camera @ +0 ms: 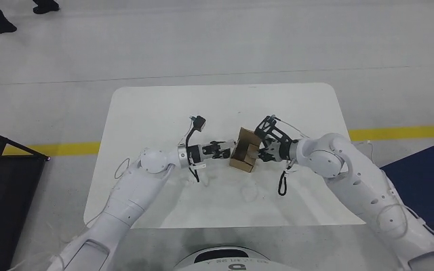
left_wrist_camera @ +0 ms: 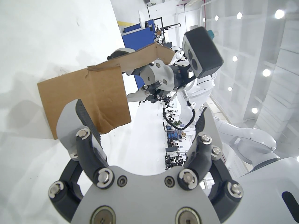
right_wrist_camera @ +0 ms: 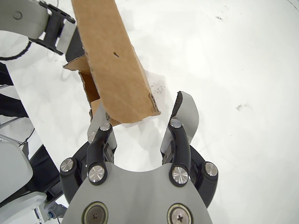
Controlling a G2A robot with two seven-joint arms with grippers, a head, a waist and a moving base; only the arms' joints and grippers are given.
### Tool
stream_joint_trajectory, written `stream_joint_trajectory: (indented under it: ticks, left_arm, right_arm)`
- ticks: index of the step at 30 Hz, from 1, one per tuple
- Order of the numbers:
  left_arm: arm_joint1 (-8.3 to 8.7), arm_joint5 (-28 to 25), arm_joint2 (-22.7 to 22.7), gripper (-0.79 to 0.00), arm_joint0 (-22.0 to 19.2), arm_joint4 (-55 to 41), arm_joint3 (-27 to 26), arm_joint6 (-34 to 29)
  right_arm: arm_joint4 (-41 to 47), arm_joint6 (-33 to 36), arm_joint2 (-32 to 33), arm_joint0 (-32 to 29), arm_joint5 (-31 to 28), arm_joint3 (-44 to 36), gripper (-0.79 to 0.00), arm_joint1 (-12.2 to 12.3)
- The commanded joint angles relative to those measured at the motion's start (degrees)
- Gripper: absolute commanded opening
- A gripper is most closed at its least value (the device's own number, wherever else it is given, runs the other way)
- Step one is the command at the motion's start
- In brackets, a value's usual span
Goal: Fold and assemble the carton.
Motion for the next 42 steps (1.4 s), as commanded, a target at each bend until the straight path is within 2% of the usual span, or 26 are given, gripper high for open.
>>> stream_joint_trajectory:
  ticks: [1, 4, 7, 8, 9, 11, 12, 13, 17, 22, 25, 26, 27, 28, 29, 30, 34, 35, 36, 38, 41, 42]
  left_arm:
    - [0.23, -0.25, -0.82, 0.000, 0.07, -0.22, 0.47, -0.01]
    - [0.65, -0.14, -1.92, 0.000, 0.11, 0.80, 1.33, -0.25]
    - [1.02, -0.41, -3.25, 0.000, 0.32, 1.02, 1.43, 0.40]
    - [1.15, -0.59, -3.73, 0.000, 0.40, 1.02, 1.30, 0.58]
    - [1.29, -0.69, -4.17, 0.000, 0.48, 1.18, 1.12, 0.67]
    - [1.56, -0.80, -5.02, 0.000, 0.68, 1.47, 0.62, 0.81]
    - [1.69, -0.81, -5.43, 0.000, 0.81, 1.60, 0.37, 0.92]
    - [1.82, -0.72, -5.83, 0.000, 0.89, 1.77, 0.03, 1.00]
    - [2.30, -0.27, -7.30, 0.000, 1.49, 2.05, -1.16, 1.33]
    - [3.08, 0.30, -8.46, 0.000, 1.37, 7.38, -1.80, 0.69]
    - [3.84, 1.52, -8.18, 0.000, 0.40, 16.16, -4.23, -2.36]
    - [4.01, 2.33, -8.14, 0.000, 0.44, 17.82, -5.52, -2.79]
    - [4.22, 3.06, -8.44, 0.000, 0.51, 19.22, -6.33, -2.95]
    - [4.43, 3.67, -8.76, 0.000, 0.55, 20.78, -7.12, -3.03]
    - [4.61, 4.25, -8.88, 0.000, 0.60, 22.15, -8.14, -3.41]
    - [4.77, 4.91, -8.99, 0.000, 0.71, 23.10, -9.16, -3.86]
    - [5.36, 8.67, -9.17, -0.012, 0.99, 28.19, -13.37, -5.08]
    - [5.42, 9.60, -9.17, -0.052, 1.12, 28.68, -14.36, -5.02]
    - [5.48, 10.58, -9.12, -0.179, 1.18, 29.13, -15.21, -5.13]
    - [5.63, 12.62, -8.89, -0.240, 0.92, 31.03, -16.83, -5.69]
    - [5.70, 16.34, -8.28, -0.246, 0.30, 34.09, -18.15, -5.31]
    - [5.66, 17.83, -7.98, -0.194, 0.00, 35.11, -18.17, -4.72]
  right_arm:
    - [0.51, 1.12, 0.03, 0.08, 0.81, -1.01, -0.222, -0.07]
    - [0.57, 2.55, -0.58, 0.25, 2.08, -1.66, -0.262, -0.30]
    - [-0.89, 3.87, -1.45, 1.01, 4.41, -1.87, -0.351, -0.64]
    - [-1.39, 4.20, -1.70, 1.24, 5.17, -1.99, -0.428, -0.75]
    - [-2.27, 4.93, -1.97, 1.54, 5.80, -2.10, -0.557, -0.83]
    - [-3.00, 6.19, -2.41, 2.05, 6.81, -2.19, -0.640, -1.01]
    - [-3.43, 6.64, -2.55, 2.34, 7.25, -2.11, -0.748, -1.10]
    - [-3.58, 6.98, -2.70, 2.58, 7.37, -2.06, -0.785, -1.18]
    - [-3.82, 8.03, -3.14, 3.56, 7.08, -1.90, -0.785, -1.50]
    - [-6.53, 8.20, -3.38, 5.28, 7.81, -2.82, -0.785, -1.88]
    - [-6.87, 8.11, -3.14, 5.84, 8.46, -3.74, -0.785, -2.08]
    - [-6.63, 7.91, -3.06, 5.87, 8.51, -3.82, -0.526, -2.14]
    - [-6.31, 7.64, -2.95, 5.85, 8.51, -3.73, -0.385, -2.20]
    - [-5.93, 7.34, -2.81, 5.82, 8.50, -3.49, -0.188, -2.25]
    - [-5.48, 6.92, -2.65, 5.74, 8.32, -3.07, -0.055, -2.29]
    - [-4.31, 6.02, -2.37, 5.52, 8.09, -2.53, 0.000, -2.36]
    - [-0.27, 2.19, -0.18, 4.11, 5.49, -0.12, 0.000, -2.24]
    - [2.05, 0.57, 0.52, 3.34, 4.51, 0.44, -0.028, -2.23]
    - [3.48, -0.72, 1.39, 2.66, 3.39, 1.25, -0.074, -2.12]
    - [4.59, -2.66, 2.95, 1.11, 0.83, 2.40, -0.083, -1.80]
    - [6.95, -6.24, 5.12, -1.86, -2.62, 4.51, -0.126, -1.38]
    - [8.06, -6.91, 5.71, -2.77, -3.48, 5.80, -0.185, -1.28]
